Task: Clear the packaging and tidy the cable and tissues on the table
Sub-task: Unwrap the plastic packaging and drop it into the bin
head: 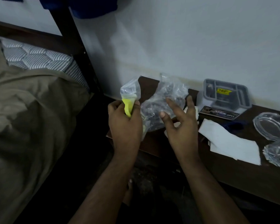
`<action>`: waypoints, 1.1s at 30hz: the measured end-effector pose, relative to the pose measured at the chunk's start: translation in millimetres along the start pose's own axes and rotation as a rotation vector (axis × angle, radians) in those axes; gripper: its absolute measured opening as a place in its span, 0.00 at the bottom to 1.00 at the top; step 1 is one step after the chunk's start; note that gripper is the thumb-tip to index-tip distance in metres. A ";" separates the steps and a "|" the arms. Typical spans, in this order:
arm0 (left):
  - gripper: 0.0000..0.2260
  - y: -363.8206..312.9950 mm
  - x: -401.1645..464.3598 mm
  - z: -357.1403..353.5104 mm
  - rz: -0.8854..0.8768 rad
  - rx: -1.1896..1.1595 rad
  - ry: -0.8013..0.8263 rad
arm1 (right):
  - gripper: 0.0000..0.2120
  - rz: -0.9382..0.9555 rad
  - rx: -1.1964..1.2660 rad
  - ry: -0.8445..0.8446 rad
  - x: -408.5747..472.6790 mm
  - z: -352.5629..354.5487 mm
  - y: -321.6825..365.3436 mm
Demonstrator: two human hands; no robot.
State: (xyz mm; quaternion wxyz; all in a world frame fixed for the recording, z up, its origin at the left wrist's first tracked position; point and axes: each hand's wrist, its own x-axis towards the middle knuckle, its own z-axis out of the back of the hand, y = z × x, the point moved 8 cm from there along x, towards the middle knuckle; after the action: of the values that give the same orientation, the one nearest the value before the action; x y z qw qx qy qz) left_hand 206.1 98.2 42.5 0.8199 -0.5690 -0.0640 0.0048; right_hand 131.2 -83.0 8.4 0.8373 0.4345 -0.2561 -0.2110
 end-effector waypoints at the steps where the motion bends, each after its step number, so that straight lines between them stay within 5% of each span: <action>1: 0.11 2.2 2.4 0.0 -0.013 0.012 0.004 | 0.23 -0.011 -0.019 0.014 2.4 -3.4 -1.6; 8: 0.10 -11.8 0.4 0.1 -0.053 -0.068 0.076 | 0.20 0.016 0.175 -0.126 5.5 16.8 18.7; 15: 0.16 -69.9 -21.7 29.3 -0.384 -0.340 0.077 | 0.14 0.016 0.563 -0.334 -15.4 81.6 51.9; 19: 0.11 -65.4 -44.9 11.7 -0.135 -0.525 0.270 | 0.08 -0.129 0.702 -0.314 -45.0 98.3 42.6; 23: 0.13 -63.4 -99.4 -42.2 0.038 -0.481 0.743 | 0.18 -0.274 0.926 -0.048 -77.8 96.1 37.1; 25: 0.06 -63.3 -125.2 -58.5 0.094 -0.505 0.837 | 0.19 -0.293 0.900 0.003 -91.3 112.4 33.0; 27: 0.14 -62.2 -147.0 -69.7 0.145 -0.588 0.829 | 0.19 -0.207 0.807 -0.011 -100.8 139.8 31.9; 30: 0.05 -68.6 -173.5 -90.2 0.212 -0.647 0.777 | 0.33 -0.032 0.552 -0.069 -116.8 183.8 27.1; 33: 0.08 -76.8 -191.3 -112.6 0.339 -0.693 0.727 | 0.42 0.163 0.194 -0.098 -138.4 229.4 22.7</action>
State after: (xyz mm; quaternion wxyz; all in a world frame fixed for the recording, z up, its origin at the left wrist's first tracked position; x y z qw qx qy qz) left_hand 23.8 -49.2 56.4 0.5409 -0.7738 0.3193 -0.0817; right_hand -114.2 -133.4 106.1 0.7922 0.4805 -0.3502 -0.1376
